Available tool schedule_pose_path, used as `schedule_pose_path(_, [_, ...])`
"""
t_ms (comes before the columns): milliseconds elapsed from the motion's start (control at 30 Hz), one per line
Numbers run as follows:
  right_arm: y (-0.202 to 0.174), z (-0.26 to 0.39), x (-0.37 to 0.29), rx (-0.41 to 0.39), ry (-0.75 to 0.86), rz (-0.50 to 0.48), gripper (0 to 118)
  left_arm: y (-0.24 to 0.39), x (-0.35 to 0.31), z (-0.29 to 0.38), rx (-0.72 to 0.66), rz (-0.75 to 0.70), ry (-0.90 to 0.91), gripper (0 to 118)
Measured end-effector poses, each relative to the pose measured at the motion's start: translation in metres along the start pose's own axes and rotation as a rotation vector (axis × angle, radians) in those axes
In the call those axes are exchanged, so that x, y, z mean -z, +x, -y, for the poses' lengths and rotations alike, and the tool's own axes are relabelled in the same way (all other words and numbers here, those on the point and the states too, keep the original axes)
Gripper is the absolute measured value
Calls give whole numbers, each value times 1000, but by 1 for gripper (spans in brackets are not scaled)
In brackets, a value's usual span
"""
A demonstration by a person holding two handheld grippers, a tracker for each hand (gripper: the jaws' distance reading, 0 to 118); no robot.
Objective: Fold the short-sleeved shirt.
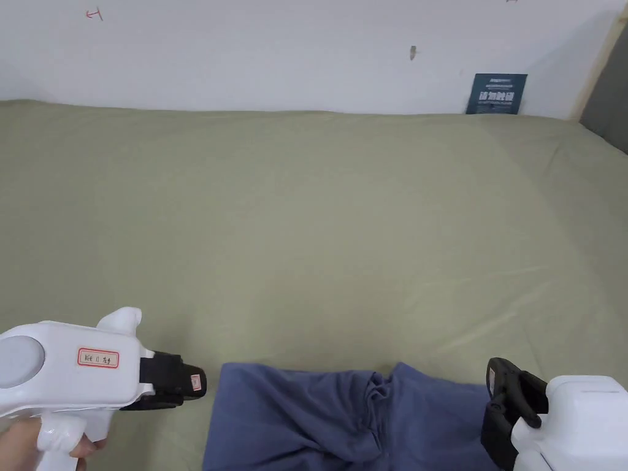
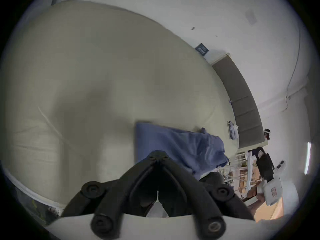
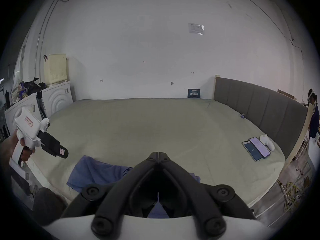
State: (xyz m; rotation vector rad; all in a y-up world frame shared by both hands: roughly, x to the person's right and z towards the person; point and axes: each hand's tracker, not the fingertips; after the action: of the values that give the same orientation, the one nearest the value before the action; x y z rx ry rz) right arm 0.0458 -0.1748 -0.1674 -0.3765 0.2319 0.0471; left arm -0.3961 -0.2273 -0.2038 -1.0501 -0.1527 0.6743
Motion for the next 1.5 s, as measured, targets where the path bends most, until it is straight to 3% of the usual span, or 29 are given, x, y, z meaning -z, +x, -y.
schedule_pose_path(33, [-2,0,0,-4,-3,-3,1,-6,4,1,-22,37,-9,0])
schedule_pose_path(67, [-4,0,0,-7,-7,-7,1,-13,9,3,-41,91,-17,11])
schedule_pose_path(100, [-5,0,1,-11,-12,-9,1,-20,15,4,-75,146,-18,42])
schedule_pose_path(133, [-7,0,2,-20,-16,-8,1,-27,24,3,-102,220,-41,99])
schedule_pose_path(167, [-7,1,3,-29,-20,-5,1,-31,34,4,-135,253,-64,118])
schedule_pose_path(400, [-8,-1,7,-48,-37,4,1,-47,98,4,-222,376,-136,116])
schedule_pose_path(467, [-8,-1,7,-57,-42,10,1,-47,108,3,-275,484,-128,88])
schedule_pose_path(500, [-7,-1,7,-56,-42,10,1,-46,114,3,-312,490,-145,80])
schedule_pose_path(533, [-7,-1,6,-54,-41,11,1,-31,113,8,-296,405,-155,80])
schedule_pose_path(567, [-6,-1,6,-53,-41,11,1,-26,115,10,-250,302,-159,40])
schedule_pose_path(600, [-6,-2,5,-53,-40,12,1,-23,118,13,-238,245,-157,13])
schedule_pose_path(667, [-4,-3,-1,-44,-33,10,1,-57,117,3,-316,364,-136,13])
schedule_pose_path(900, [-1,-11,-13,-34,10,-7,1,-69,27,-3,-292,252,24,13])
schedule_pose_path(1000, [-2,-15,-14,-31,32,-15,1,-70,-46,1,-253,134,120,13])
schedule_pose_path(1133, [-3,-19,-13,-40,54,-35,1,-49,-110,-3,-110,-155,185,13])
schedule_pose_path(1500, [-2,-24,-21,-42,111,-20,1,71,-60,-7,67,-282,87,13])
